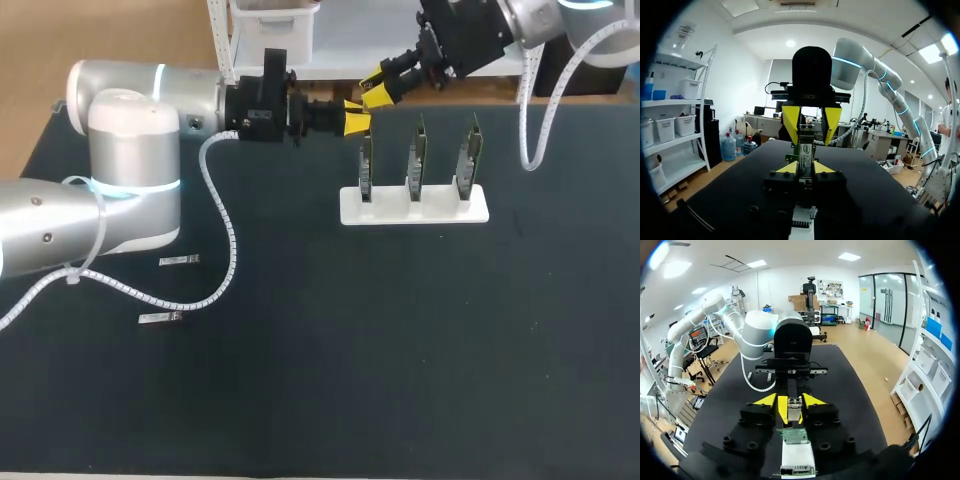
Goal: Pick up the optical module with the left hand, and insert it into the network port with the right hand.
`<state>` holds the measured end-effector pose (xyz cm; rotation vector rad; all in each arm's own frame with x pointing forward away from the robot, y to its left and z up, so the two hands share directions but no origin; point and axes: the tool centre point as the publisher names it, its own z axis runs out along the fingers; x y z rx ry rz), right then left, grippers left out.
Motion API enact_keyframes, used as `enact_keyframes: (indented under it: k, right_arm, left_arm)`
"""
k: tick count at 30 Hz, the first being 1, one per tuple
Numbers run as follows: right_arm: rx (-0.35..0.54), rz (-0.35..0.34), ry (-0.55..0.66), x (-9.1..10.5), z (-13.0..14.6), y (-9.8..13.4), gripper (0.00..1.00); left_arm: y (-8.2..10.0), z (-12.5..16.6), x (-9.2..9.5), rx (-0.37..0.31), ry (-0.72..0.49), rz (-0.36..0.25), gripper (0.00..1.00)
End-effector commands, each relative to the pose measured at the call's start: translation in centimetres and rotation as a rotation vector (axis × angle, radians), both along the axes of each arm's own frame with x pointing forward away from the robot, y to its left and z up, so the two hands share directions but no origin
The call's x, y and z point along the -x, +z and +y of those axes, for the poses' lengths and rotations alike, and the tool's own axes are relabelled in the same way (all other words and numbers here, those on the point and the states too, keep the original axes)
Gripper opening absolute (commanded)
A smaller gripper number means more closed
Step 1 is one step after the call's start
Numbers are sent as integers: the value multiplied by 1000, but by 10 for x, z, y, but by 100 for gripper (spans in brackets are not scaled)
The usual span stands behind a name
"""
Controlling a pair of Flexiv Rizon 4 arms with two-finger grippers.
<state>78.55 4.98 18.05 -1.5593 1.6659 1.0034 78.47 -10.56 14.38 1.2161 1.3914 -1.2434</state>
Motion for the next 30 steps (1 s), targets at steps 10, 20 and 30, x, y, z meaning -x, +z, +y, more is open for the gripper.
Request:
enact_keyframes:
  k: [10,20,30]
  right_arm:
    - [-8,-1,-9,5,-2,1,0]
    - [-8,-7,-13,6,-4,2,0]
    - [-12,-9,-14,7,-6,2,0]
  left_arm:
    - [0,1,1,1,8,-2,25]
    - [0,1,1,1,8,-2,100]
    - [6,7,6,-72,9,-32,100]
